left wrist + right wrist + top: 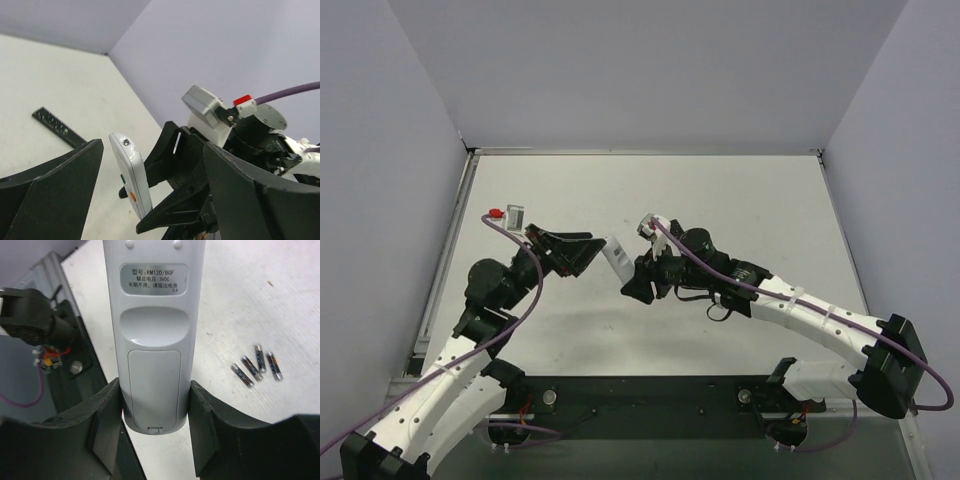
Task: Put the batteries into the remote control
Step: Adjust the remote control.
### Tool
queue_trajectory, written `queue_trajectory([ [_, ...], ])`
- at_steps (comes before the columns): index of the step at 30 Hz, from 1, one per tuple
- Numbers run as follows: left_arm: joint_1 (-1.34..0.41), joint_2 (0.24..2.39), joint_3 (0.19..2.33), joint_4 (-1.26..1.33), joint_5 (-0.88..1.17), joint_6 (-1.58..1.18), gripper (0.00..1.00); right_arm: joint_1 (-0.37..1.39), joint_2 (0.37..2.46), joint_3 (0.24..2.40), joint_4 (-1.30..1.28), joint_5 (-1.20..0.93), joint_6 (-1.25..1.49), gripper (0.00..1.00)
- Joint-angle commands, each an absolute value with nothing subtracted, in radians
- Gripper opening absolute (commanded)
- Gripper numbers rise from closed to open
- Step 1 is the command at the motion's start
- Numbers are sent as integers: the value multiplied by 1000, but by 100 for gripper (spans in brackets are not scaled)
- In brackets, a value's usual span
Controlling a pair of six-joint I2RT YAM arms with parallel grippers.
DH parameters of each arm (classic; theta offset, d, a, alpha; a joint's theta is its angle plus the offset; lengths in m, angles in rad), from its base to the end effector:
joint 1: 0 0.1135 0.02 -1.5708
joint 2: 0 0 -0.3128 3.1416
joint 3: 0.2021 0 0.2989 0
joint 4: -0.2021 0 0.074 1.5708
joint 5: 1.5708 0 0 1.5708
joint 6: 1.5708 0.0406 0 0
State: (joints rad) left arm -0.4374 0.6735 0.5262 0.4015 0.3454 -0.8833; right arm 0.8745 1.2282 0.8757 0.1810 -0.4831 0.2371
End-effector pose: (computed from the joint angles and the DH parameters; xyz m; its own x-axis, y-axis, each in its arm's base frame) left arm 0.1595 -0.0898 0.3532 -0.3929 -0.6190 -0.6800 0.6174 0.3705 -0.6940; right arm 0.1900 0.2567 0.3446 -0.3349 -0.0763 -0.9391 -0.9201 0.2415 0.3085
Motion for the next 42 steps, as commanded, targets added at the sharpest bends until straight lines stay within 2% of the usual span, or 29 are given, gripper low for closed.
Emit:
queue_trajectory([
  [1, -520, 724, 557, 244, 210, -850, 92, 920, 1206, 930, 111, -241, 160, 0],
  [8, -664, 842, 574, 242, 45, -857, 92, 971, 1213, 937, 98, -114, 135, 0],
  [11, -695, 893, 551, 317, 17, -870, 91, 979, 1229, 942, 92, -98, 132, 0],
  [19, -723, 960, 468, 540, -51, -930, 77, 988, 1253, 942, 87, -87, 153, 0],
  [28, -724, 945, 442, 580, -98, -920, 71, 993, 1273, 946, 80, -77, 156, 0],
  [32, -724, 972, 431, 594, -89, -922, 63, 996, 1276, 948, 78, -75, 160, 0],
  [33, -724, 979, 430, 598, -86, -926, 57, 996, 1278, 948, 78, -75, 161, 0],
  [35, -724, 997, 429, 613, -68, -927, 52, 996, 1281, 950, 77, -72, 163, 0],
  [40, -723, 1020, 431, 618, -48, -928, 51, 994, 1285, 957, 68, -64, 173, 0],
  [41, -726, 1023, 428, 620, -48, -930, 48, 994, 1289, 959, 67, -63, 175, 0],
  [42, -724, 1025, 426, 621, -46, -928, 39, 996, 1290, 960, 64, -63, 175, 0],
])
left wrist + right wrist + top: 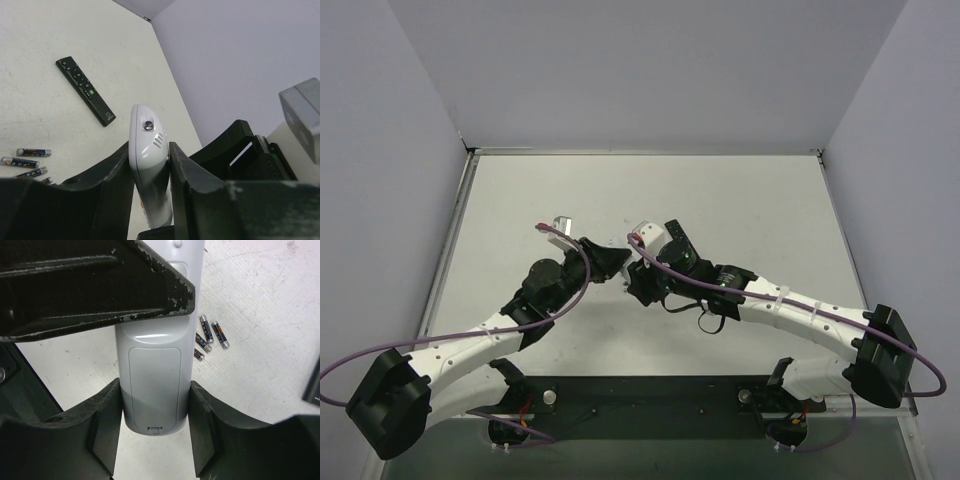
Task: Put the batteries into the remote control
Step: Adjust the remote control, then remove the battery cover from the remote control.
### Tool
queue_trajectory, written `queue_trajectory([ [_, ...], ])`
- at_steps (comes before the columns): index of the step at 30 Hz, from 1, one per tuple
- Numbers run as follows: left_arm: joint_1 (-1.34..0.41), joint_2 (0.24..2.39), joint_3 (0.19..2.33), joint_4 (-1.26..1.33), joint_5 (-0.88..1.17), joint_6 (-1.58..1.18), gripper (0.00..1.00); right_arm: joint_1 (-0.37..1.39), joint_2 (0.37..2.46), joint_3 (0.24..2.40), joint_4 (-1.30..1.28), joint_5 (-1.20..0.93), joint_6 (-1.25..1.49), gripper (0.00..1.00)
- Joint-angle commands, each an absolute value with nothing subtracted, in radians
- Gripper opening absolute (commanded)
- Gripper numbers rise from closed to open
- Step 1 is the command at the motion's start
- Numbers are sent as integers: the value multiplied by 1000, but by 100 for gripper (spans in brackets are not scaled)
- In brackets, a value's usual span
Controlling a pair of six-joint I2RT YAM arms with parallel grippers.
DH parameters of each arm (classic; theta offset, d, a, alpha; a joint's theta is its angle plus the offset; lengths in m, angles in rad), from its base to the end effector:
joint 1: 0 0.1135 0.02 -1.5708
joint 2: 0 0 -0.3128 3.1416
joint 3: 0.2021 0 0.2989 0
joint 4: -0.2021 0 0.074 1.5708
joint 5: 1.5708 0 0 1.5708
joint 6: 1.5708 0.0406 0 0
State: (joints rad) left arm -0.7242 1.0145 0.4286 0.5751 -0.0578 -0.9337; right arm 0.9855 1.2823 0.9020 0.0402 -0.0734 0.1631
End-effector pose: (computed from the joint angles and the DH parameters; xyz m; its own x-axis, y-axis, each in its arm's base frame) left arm 0.1862 -0.1616 0.2660 -0.5017 -0.6276 -0.5953 0.3612 0.4733 -0.8034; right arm 0.1815 0.2793 0.3222 -0.3230 -0.1943 -0.9262 -0.8280 0.5319 0.1772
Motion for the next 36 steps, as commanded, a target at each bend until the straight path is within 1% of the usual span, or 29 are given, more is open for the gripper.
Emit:
queue_trajectory([
  [1, -726, 1025, 426, 621, -45, -927, 27, 996, 1292, 965, 61, -64, 178, 0],
  [2, -724, 1025, 425, 617, -46, -927, 11, 996, 1293, 966, 61, -71, 179, 0],
  [3, -723, 1023, 423, 612, -49, -931, 2, 996, 1292, 966, 58, -77, 179, 12],
  [5, -713, 1017, 422, 574, -55, -940, 0, 996, 1279, 960, 55, -89, 167, 27],
  [6, -694, 1016, 420, 562, -52, -951, 0, 996, 1272, 956, 60, -94, 161, 41],
  [8, -666, 1019, 414, 537, -14, -965, 0, 994, 1243, 942, 67, -109, 132, 52],
  [9, -646, 1025, 411, 528, 0, -979, 0, 994, 1232, 939, 66, -118, 121, 61],
  [11, -585, 1052, 403, 526, 93, -997, 0, 994, 1198, 930, 66, -135, 72, 67],
  [13, -539, 1071, 391, 549, 149, -1019, 0, 994, 1177, 913, 69, -144, 39, 78],
  [14, -528, 1087, 390, 554, 191, -1022, 0, 994, 1154, 908, 69, -153, 16, 81],
  [15, -520, 1095, 391, 554, 211, -1023, 0, 994, 1143, 894, 69, -161, -51, 87],
  [18, -505, 1115, 399, 546, 281, -1022, 0, 994, 1111, 864, 75, -218, -206, 90],
  [21, -500, 1124, 419, 509, 337, -1022, 0, 988, 1088, 821, 78, -268, -311, 90],
  [26, -500, 1123, 437, 439, 399, -1060, 0, 976, 1054, 732, 156, -424, -399, 89],
  [31, -503, 1118, 442, 407, 436, -1103, 0, 968, 1077, 703, 235, -491, -399, 81],
  [36, -505, 1100, 445, 379, 439, -1120, 0, 965, 1107, 698, 264, -520, -397, 70],
])
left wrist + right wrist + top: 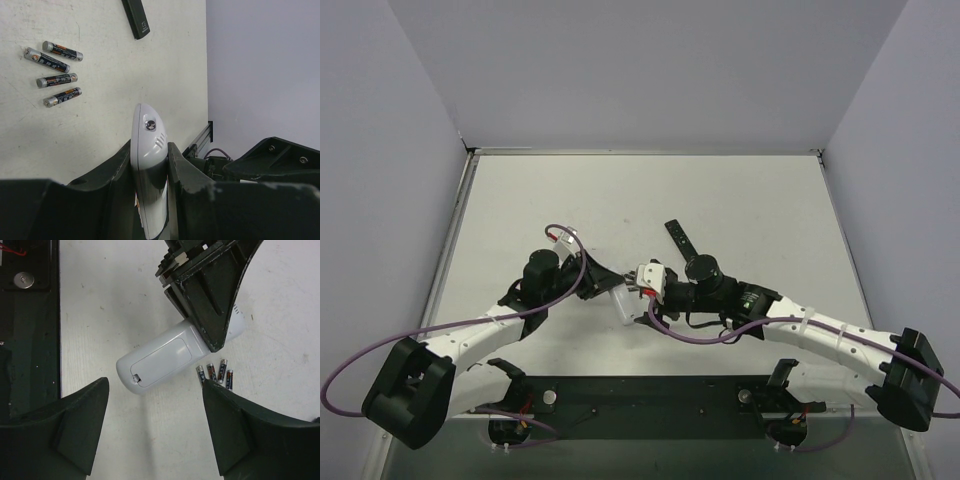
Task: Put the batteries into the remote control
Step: Remove the battery cover from the remote control.
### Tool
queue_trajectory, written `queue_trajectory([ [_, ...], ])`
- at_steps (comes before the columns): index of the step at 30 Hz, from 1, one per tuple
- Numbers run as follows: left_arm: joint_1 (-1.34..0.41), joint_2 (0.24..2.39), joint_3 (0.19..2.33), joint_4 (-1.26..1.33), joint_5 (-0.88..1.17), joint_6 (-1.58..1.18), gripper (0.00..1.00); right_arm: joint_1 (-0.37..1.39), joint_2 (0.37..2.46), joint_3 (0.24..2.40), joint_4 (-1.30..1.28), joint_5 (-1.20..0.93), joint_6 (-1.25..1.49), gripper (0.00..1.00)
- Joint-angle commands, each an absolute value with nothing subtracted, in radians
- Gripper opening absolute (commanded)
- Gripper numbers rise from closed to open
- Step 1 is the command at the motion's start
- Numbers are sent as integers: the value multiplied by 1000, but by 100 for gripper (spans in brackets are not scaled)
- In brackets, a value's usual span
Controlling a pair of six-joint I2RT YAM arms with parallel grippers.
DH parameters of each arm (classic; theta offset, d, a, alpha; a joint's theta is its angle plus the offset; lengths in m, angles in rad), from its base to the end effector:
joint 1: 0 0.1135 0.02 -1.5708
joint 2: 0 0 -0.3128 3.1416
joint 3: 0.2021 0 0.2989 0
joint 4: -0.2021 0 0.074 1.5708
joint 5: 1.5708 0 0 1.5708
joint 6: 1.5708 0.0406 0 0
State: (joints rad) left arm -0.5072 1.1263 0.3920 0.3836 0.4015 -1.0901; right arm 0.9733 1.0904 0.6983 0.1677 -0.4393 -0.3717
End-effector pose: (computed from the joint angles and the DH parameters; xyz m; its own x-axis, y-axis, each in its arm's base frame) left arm 0.2088 -0.1342 0.2060 -0.8198 -0.4782 -0.3152 0.0888 0.4376 -0.8948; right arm 0.1415 0.2387 0.3098 0.2398 -0.2318 -0.9427 -0.9600 0.0882 -0.2659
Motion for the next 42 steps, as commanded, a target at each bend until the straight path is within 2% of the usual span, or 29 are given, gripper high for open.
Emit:
queue_trajectory([
  [1, -503, 1098, 442, 377, 437, -1121, 0, 965, 1117, 698, 265, -531, -396, 68],
  [20, -505, 1092, 442, 400, 440, -1170, 0, 963, 1196, 703, 248, -509, -422, 48],
  [31, -503, 1103, 451, 422, 456, -1187, 0, 962, 1213, 693, 242, -495, -428, 42],
  [42, -508, 1114, 453, 428, 491, -1203, 0, 962, 1215, 673, 291, -433, -423, 31],
])
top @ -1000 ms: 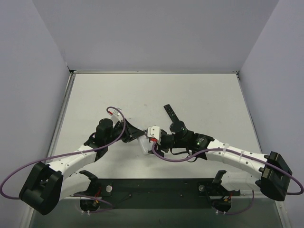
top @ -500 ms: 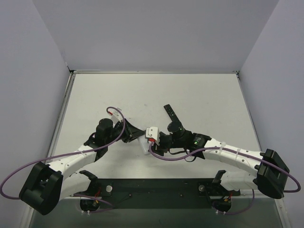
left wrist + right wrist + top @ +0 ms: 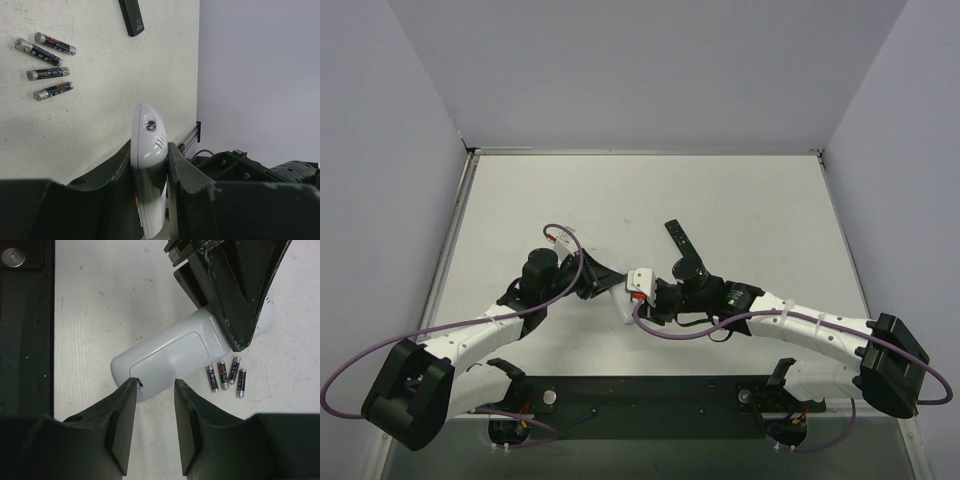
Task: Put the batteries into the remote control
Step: Remove the battery cover from the remote control.
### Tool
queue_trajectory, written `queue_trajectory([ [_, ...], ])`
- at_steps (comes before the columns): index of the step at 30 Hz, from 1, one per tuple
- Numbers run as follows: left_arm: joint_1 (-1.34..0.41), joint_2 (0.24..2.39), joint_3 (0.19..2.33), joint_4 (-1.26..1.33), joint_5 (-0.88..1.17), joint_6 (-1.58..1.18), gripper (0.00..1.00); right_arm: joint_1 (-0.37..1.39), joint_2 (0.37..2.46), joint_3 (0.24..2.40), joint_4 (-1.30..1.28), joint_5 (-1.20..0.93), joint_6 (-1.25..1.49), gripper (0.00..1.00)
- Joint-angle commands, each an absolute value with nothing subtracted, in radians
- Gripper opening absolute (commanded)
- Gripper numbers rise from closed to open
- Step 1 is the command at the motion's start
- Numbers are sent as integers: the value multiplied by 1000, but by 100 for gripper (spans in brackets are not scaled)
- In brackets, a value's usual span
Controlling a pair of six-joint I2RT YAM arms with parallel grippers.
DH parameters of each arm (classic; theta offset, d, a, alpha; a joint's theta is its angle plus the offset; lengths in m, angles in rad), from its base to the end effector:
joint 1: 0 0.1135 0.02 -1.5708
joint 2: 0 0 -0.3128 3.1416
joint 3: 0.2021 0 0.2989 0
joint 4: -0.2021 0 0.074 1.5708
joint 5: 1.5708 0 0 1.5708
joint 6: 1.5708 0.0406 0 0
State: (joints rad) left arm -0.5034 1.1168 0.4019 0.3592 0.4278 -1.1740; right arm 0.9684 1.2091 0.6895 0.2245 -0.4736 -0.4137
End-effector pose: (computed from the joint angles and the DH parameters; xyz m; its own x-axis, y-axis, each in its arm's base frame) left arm 0.2085 -0.1340 0.2093 -0.8369 -0.4971 -0.2290 0.0199 0.3905 -0.9204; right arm 0.1540 0.2566 0.2807 0.2433 -0.2776 -0.9294 -0.9641 0.0362 -0.2632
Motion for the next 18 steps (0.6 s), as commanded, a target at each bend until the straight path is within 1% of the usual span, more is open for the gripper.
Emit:
queue_trajectory([
  [1, -509, 1115, 453, 428, 492, -1203, 0, 963, 1216, 673, 299, -423, -422, 31],
  [7, -529, 1132, 456, 402, 497, -1186, 0, 963, 1189, 655, 360, -361, -408, 22],
  [14, -554, 1163, 462, 370, 489, -1158, 0, 965, 1166, 640, 405, -328, -402, 20],
  [18, -563, 1173, 485, 303, 477, -1121, 0, 971, 1155, 624, 433, -296, -406, 19],
])
